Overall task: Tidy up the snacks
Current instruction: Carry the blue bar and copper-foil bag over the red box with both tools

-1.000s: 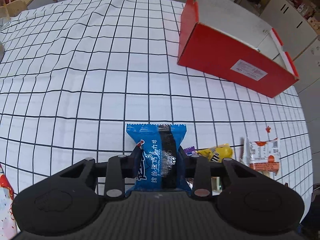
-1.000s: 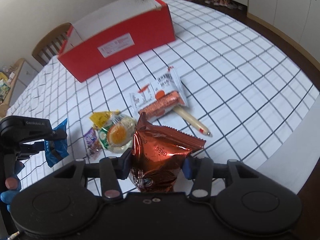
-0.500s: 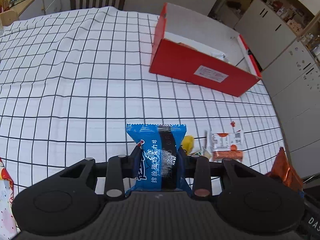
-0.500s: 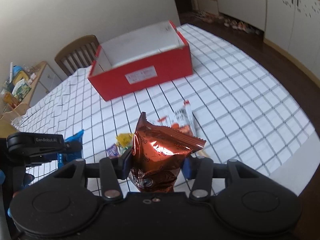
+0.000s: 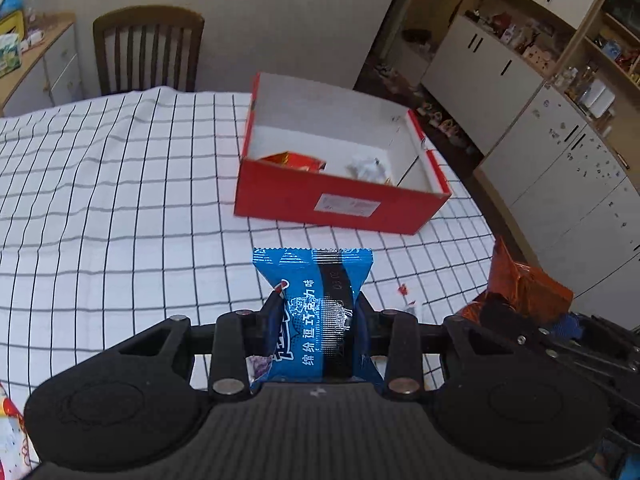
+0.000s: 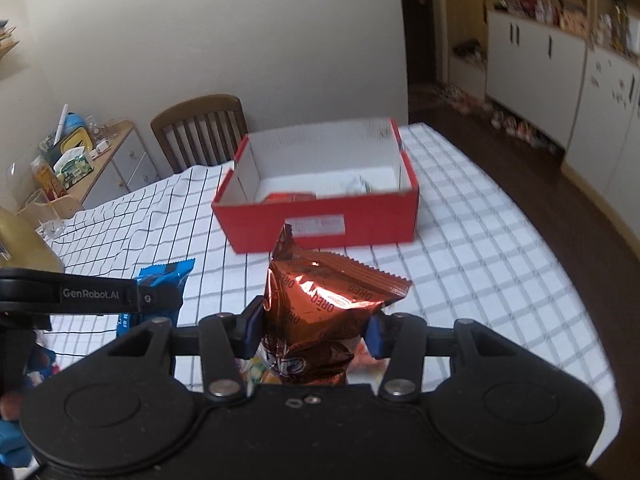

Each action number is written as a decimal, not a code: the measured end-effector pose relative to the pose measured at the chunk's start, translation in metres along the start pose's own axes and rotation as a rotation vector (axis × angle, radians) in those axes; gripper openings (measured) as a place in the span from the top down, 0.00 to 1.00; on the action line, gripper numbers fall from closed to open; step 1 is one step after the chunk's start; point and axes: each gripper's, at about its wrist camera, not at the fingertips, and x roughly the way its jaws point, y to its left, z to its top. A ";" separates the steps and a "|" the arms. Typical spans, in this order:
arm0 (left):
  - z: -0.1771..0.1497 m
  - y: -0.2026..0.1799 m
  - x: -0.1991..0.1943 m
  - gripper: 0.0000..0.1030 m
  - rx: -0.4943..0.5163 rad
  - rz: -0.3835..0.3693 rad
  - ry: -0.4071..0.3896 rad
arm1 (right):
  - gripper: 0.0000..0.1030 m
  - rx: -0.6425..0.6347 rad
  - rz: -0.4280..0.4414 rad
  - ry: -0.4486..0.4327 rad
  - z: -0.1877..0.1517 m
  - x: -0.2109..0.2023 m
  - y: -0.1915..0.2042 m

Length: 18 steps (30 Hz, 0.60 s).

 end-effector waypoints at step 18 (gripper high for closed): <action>0.076 -0.028 0.025 0.66 0.016 0.034 -0.096 | 0.54 -0.149 0.001 -0.097 0.070 0.036 -0.018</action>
